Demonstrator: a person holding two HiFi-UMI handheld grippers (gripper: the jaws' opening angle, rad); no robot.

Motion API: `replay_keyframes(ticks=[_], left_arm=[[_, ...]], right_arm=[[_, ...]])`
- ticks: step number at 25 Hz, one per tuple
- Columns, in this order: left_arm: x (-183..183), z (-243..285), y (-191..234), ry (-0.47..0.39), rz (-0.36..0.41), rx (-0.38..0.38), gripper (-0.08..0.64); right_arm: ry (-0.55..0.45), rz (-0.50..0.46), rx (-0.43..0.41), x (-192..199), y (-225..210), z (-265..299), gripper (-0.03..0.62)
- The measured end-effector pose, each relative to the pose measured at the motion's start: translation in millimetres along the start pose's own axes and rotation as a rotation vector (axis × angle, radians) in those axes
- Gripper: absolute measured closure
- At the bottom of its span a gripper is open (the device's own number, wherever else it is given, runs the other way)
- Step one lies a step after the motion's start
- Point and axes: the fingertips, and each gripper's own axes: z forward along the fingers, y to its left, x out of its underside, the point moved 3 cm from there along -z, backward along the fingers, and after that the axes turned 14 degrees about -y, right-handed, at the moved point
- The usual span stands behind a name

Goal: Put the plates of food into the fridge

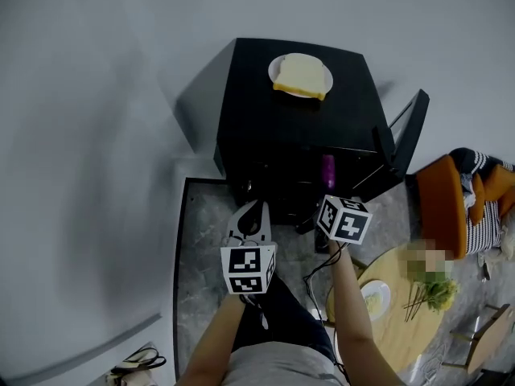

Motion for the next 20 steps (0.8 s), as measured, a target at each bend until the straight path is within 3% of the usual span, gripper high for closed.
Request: replay_keyframes(ticks=[8, 20], left_arm=[[7, 32, -13, 0.014, 0.003, 0.016, 0.552], [8, 43, -17, 0.020, -0.001, 0.023, 0.552]], right_arm=[[-0.112, -0.079, 0.010, -12, -12, 31, 0.362], [-0.139, -0.132, 0.030, -21, -20, 68, 0.362]])
